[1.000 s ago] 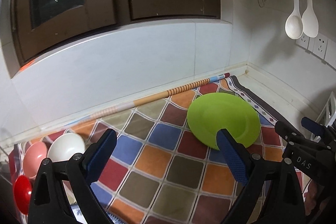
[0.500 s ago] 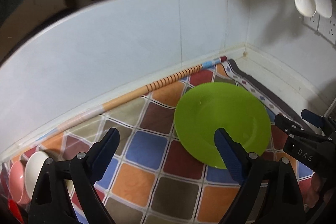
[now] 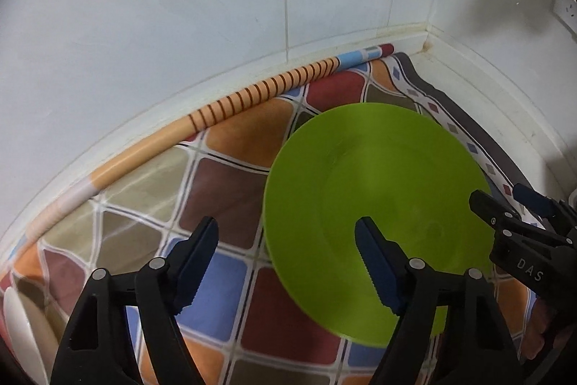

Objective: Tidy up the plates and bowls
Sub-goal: 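Close both grippers on the rim of the lime-green plate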

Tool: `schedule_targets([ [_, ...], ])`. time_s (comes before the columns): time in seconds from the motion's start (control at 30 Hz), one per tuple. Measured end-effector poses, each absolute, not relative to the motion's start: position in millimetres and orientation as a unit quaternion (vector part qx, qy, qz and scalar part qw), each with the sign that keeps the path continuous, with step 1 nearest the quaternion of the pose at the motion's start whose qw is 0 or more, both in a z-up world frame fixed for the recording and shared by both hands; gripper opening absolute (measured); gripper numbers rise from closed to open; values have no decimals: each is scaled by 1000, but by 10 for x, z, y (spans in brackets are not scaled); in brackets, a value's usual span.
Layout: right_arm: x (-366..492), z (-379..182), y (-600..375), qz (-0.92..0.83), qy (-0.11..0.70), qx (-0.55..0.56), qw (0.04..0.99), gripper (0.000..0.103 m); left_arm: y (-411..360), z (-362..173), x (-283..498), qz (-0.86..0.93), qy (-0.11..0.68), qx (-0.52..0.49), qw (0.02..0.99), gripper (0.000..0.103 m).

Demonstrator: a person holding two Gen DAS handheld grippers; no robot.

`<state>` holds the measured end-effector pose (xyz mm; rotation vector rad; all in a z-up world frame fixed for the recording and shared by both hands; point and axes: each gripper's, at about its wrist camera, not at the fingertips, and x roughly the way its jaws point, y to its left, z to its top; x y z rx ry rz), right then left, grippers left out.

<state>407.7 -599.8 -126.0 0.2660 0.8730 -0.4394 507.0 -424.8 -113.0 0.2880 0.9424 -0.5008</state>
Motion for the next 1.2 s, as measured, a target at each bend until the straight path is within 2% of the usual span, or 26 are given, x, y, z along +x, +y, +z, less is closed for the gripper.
schedule_targets([
  [0.27,4301,-1439,-6094,-199,444,140,862,71,-4347,-1298,5272,-241,470,131,839,63],
  [0.4,4385,-1528,-6110,-183,461,149,856,65,-4401,-1359,5318,-246,480,126,832,60],
  [0.57,4430,-1551,-6111,-169,463,153,857,62,-4439,-1405,5346,-256,491,118,825,49],
  [0.93,4437,-1543,-6135,-169,459,162,857,45,-4447,-1395,5346,-245,482,128,831,40],
  [1.2,4346,-1478,-6044,-183,449,155,861,42,-4324,-1357,5253,-249,488,116,829,40],
])
